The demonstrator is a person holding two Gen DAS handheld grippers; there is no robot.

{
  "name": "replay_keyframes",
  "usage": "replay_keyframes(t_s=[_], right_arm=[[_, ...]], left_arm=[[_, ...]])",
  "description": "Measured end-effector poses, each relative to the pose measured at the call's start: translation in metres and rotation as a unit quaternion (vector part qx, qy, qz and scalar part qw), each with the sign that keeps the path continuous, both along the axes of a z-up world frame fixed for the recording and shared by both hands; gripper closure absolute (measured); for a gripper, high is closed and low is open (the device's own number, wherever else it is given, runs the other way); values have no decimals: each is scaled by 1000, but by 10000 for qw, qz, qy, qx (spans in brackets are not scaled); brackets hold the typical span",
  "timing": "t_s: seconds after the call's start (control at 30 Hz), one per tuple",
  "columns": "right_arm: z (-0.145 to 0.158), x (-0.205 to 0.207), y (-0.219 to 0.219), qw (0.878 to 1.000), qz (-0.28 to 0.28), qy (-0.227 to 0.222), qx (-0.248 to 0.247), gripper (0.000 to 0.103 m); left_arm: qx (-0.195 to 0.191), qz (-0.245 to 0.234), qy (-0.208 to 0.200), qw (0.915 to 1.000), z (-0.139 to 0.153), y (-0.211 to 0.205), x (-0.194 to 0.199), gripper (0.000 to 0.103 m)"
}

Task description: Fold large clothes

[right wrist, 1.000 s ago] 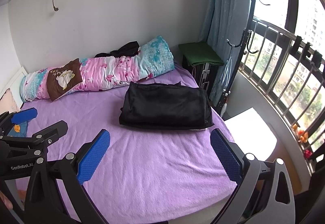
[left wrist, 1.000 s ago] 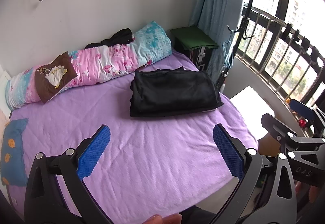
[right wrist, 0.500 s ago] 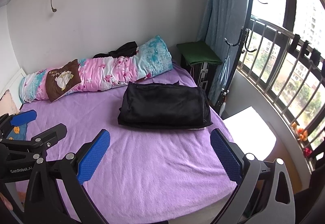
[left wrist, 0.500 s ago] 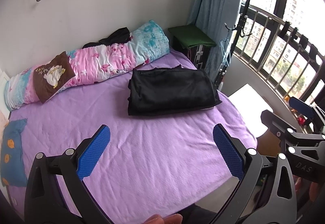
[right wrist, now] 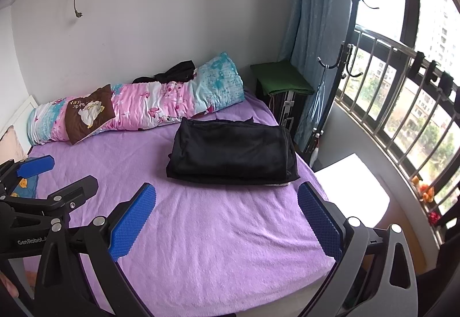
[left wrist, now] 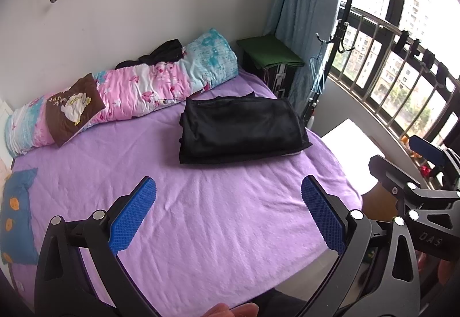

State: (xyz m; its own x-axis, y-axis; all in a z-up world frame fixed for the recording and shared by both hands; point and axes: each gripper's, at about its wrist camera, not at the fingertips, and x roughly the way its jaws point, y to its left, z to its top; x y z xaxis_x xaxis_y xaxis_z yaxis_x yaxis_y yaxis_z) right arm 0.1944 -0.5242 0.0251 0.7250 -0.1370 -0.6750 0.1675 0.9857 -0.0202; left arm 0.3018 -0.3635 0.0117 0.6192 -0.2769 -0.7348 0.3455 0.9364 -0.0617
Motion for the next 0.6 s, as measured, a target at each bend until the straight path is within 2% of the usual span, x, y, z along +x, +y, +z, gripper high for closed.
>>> replay_keyframes(t_s=[0.6], right_arm=[[0,2,0,10000,18,23,23,6]], left_arm=[[19,26,-24,10000,1,-3,0,6]])
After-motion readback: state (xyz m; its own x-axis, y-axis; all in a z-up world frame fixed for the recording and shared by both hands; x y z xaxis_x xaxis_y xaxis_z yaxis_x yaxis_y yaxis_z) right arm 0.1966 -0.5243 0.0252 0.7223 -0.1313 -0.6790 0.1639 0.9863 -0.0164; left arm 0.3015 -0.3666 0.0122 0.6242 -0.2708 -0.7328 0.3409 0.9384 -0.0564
